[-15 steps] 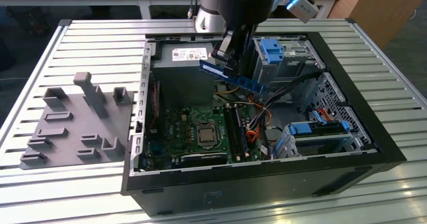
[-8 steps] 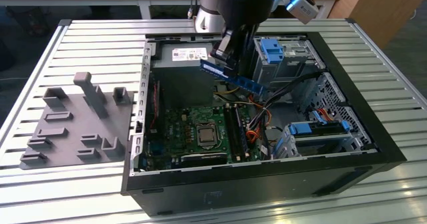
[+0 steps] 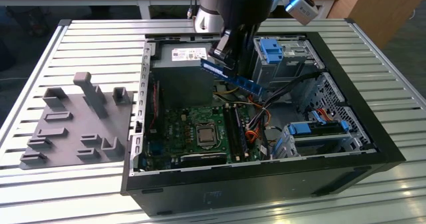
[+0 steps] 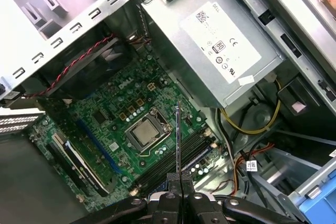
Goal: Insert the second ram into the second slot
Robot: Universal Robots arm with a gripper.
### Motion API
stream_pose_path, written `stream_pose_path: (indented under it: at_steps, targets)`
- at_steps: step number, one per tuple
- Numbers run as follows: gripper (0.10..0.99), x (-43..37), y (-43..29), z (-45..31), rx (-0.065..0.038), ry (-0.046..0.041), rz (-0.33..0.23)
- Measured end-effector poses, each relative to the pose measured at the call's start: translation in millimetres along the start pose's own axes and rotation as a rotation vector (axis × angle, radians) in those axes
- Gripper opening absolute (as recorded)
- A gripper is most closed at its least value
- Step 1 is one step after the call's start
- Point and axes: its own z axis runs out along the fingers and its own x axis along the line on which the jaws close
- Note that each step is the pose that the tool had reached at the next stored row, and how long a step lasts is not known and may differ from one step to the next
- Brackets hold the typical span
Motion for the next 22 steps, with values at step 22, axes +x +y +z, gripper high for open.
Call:
stream_pose_path:
  at_steps: [22]
  targets:
    - [0.122,0.0,0.0,0.0,0.002,-0.0043,0.116]
